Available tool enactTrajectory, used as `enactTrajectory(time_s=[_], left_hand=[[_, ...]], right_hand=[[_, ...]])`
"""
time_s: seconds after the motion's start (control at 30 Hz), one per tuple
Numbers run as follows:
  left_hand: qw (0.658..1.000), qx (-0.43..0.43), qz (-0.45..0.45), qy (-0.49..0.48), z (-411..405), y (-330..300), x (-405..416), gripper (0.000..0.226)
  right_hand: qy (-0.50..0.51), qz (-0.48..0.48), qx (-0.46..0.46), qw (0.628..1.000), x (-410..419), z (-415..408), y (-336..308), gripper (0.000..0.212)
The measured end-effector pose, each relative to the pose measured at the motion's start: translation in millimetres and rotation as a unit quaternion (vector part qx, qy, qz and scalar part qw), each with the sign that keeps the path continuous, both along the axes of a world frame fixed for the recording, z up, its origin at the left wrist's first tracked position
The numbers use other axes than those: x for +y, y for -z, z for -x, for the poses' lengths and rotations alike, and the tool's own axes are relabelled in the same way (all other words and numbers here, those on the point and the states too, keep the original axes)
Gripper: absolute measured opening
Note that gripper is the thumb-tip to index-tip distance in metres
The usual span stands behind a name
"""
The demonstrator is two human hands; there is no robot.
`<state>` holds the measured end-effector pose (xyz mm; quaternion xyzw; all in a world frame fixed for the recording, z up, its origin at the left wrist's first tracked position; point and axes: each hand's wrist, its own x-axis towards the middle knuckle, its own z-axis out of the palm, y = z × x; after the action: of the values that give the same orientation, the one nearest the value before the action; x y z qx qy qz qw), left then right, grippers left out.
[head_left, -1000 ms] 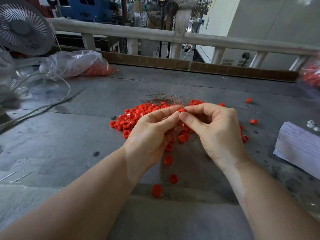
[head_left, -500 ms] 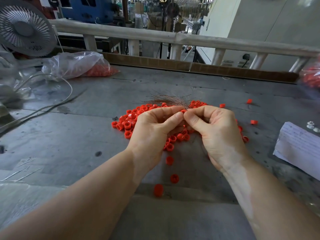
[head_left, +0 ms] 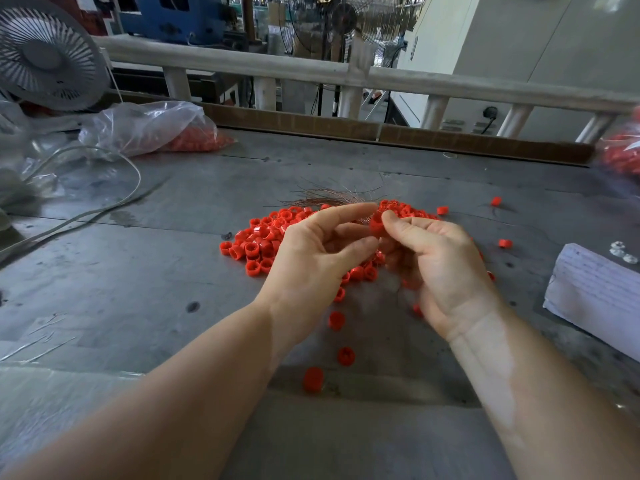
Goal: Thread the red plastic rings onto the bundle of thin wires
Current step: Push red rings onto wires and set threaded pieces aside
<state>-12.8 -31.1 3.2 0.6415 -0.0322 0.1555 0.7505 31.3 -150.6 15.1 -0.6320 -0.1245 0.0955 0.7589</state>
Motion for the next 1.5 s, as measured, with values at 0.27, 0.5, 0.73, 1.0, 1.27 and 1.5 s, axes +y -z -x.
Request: enactTrajectory(time_s=[0.27, 0.5, 0.73, 1.0, 1.27, 1.5], left_hand=[[0.991, -0.028, -0.101, -0.087, -0.7, -2.1, 3.1, 0.019], [0.999, -0.01, -0.011, -0.047, -1.1, -0.2, 5.5, 0.017], [0.999, -0.024, -0.01, -0.028, -1.6, 2.4, 4.6, 0.021], [1.0, -0.019, 0.012, -0.014, -1.4, 2.6, 4.2, 0.023], [0.997, -0.018, 0.071, -0.016, -4.4, 4.7, 3.1, 0.026], [0.997, -0.021, 0.066, 0.017, -3.4, 2.9, 5.3, 0.025]], right_hand=[[-0.016, 0.054, -0.055, 0.997, 0.6, -1.8, 3.3, 0.03], [-0.009, 0.046, -0.19, 0.981, -1.2, -3.7, 4.6, 0.011], [0.037, 0.078, -0.28, 0.956, 1.8, 0.0, 4.5, 0.017], [0.051, 0.103, -0.311, 0.943, 1.6, 3.3, 2.9, 0.013], [0.033, 0.077, -0.275, 0.958, 4.0, 2.0, 3.8, 0.024], [-0.003, -0.027, -0.095, 0.995, -0.9, 0.1, -1.6, 0.015]])
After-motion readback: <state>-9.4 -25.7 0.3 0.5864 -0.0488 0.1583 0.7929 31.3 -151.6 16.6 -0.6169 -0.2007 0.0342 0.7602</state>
